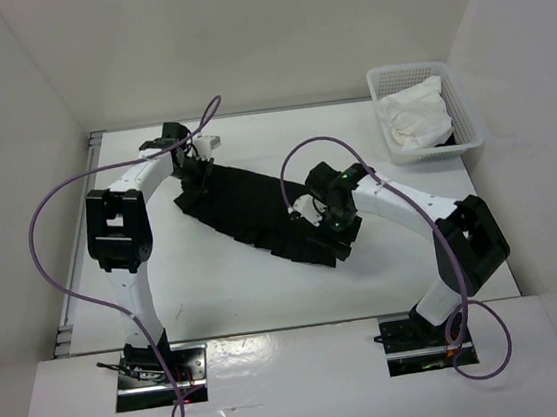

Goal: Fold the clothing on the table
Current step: Fold the skirt

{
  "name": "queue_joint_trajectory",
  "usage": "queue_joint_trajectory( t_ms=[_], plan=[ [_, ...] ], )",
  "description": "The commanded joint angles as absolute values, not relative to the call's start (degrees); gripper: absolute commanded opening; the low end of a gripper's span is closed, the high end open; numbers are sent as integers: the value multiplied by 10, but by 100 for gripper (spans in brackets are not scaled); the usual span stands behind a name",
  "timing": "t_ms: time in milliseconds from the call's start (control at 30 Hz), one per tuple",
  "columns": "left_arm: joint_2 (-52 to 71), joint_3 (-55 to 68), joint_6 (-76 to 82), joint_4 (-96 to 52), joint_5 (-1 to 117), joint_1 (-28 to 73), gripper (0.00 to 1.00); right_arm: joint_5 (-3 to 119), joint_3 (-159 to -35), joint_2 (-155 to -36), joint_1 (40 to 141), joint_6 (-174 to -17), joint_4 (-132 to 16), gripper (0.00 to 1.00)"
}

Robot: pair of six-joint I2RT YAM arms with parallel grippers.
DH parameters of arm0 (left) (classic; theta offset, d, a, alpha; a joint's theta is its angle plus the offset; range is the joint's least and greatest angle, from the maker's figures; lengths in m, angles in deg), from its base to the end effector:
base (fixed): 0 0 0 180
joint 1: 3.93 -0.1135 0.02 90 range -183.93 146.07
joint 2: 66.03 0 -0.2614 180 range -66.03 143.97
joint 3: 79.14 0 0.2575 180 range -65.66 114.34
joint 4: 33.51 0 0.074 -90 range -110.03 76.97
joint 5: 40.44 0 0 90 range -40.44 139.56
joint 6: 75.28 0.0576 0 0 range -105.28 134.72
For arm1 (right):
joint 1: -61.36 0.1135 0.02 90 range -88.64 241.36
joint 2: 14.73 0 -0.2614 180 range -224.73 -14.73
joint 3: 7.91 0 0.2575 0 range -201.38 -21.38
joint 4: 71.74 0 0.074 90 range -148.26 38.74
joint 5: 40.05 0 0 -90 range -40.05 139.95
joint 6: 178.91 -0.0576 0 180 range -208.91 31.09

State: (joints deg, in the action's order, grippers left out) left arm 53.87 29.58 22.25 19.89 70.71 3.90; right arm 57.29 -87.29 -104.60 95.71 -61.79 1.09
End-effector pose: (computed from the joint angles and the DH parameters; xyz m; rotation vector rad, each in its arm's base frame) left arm 0.4506 -0.0829 0.1748 0.4661 2.6192 -0.4978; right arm 0.2335 0.1685 0.1978 -1.5565 2.5957 0.2049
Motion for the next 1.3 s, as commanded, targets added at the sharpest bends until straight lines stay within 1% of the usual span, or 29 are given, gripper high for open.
queue_joint_trajectory(
  t_ms=[0,267,600,1000,1267],
  plan=[
    [518,283,210,182,706,30,0,565,-869,-1061,975,-614,-22,62],
    [507,262,210,177,706,6,0,577,-888,-1093,980,-619,-86,62],
    [507,251,210,171,711,1,0,582,-864,-1104,980,-650,-161,62],
    [507,251,204,171,711,1,0,598,-841,-1120,980,-661,-168,62],
    [502,251,204,171,711,1,0,592,-818,-1120,980,-672,-200,62]
  ],
)
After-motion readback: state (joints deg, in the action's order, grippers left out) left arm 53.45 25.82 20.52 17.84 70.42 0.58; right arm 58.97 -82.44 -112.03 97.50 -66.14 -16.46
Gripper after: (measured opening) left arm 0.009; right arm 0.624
